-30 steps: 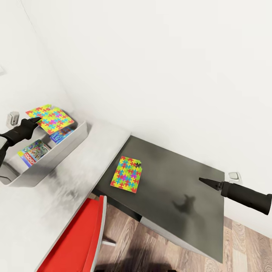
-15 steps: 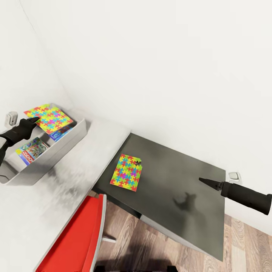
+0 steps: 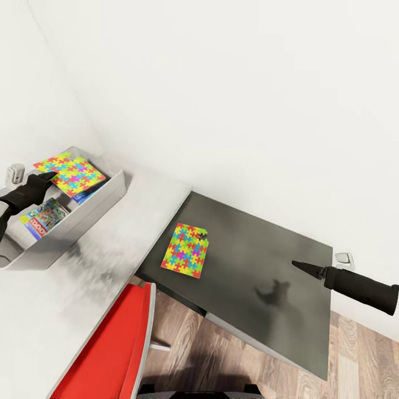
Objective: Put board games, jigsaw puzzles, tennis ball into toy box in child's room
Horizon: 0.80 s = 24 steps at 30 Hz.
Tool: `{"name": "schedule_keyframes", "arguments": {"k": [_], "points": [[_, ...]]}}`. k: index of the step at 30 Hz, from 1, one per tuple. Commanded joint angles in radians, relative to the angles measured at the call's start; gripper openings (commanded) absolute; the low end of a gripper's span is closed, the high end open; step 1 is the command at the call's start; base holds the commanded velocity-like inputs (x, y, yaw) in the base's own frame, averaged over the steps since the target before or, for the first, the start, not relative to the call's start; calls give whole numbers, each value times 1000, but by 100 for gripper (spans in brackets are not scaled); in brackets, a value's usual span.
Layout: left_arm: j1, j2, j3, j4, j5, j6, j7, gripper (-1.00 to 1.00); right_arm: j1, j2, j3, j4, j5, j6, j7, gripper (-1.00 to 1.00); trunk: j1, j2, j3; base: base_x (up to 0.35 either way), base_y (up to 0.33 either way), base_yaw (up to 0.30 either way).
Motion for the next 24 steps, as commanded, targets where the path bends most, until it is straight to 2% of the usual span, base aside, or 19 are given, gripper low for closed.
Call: {"name": "schedule_keyframes", "arguments": {"k": [1,11,24], "points": [[-1,0,6,0,5,8,-1,-100,-1,0,-1,0,-1,6,2,100,0,-1,-3,0,0,0],[-1,-1,7,0,7,-18,38,-100,-1,0,-1,0,-1,6,3,100,0,-1,-16,0,0,0],[-2,-1,7,0,8,-24,48,-100,0,0,-1,0,-1,6,3,100,0,-1,-19,0,0,0]]}}
